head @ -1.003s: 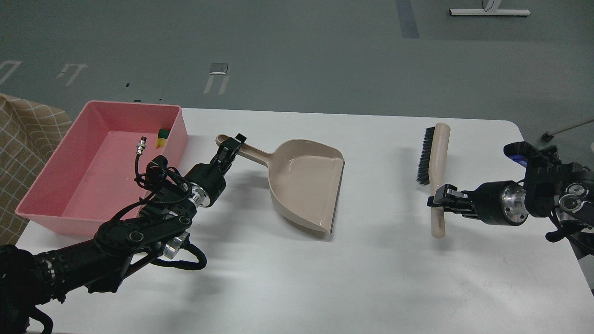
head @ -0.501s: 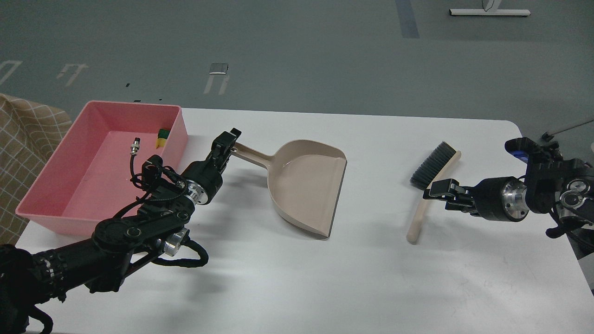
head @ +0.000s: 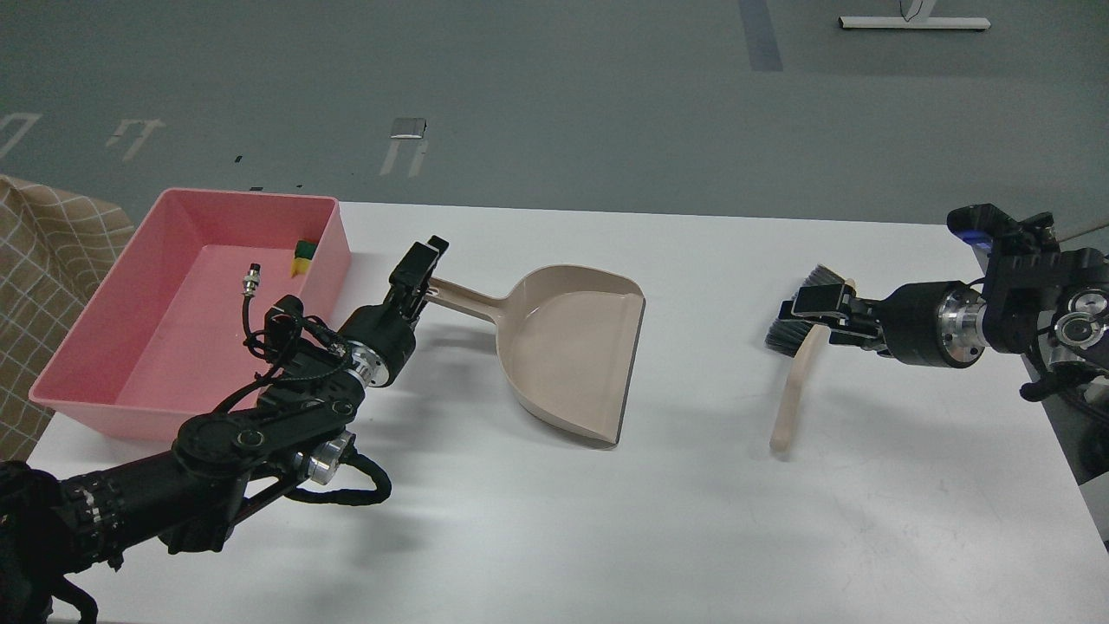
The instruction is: Sweep and dump garbage into bin
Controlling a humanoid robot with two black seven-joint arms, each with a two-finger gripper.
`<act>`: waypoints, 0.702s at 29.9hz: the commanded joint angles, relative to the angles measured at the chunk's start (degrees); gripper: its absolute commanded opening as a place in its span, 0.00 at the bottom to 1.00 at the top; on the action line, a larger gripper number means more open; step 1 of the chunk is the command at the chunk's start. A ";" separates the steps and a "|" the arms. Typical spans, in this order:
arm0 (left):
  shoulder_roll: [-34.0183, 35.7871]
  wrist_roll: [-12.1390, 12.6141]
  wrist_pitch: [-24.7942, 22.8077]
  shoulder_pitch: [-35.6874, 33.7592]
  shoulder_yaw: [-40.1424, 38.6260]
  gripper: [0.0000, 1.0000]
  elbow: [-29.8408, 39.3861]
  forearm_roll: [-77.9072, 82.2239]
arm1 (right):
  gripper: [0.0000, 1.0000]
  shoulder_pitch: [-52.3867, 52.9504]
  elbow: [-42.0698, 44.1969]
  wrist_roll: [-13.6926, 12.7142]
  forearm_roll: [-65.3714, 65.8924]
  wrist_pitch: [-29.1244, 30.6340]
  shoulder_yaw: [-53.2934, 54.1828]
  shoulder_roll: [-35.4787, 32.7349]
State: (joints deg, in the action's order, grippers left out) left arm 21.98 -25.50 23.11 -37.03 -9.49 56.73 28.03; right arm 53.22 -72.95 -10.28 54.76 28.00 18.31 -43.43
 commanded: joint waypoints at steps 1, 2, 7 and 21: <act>0.43 0.01 0.09 0.47 0.35 0.98 1.44 0.01 | 0.82 1.00 0.00 0.00 0.00 0.00 0.32 0.36; 0.78 0.19 0.18 0.73 0.35 0.98 2.32 0.01 | 0.82 1.27 0.00 0.00 0.00 0.00 0.41 0.71; 2.18 1.42 2.02 1.43 0.70 0.98 5.39 0.01 | 0.82 2.32 0.09 0.00 0.09 0.00 0.94 1.24; 9.74 2.30 4.89 3.46 2.90 0.98 16.55 0.18 | 0.82 3.64 0.09 0.00 0.09 0.00 2.08 1.68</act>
State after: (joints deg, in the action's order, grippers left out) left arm 30.07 -23.08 27.99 -34.01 -6.87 70.56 28.16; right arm 56.85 -72.85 -10.28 54.84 28.00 19.81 -41.80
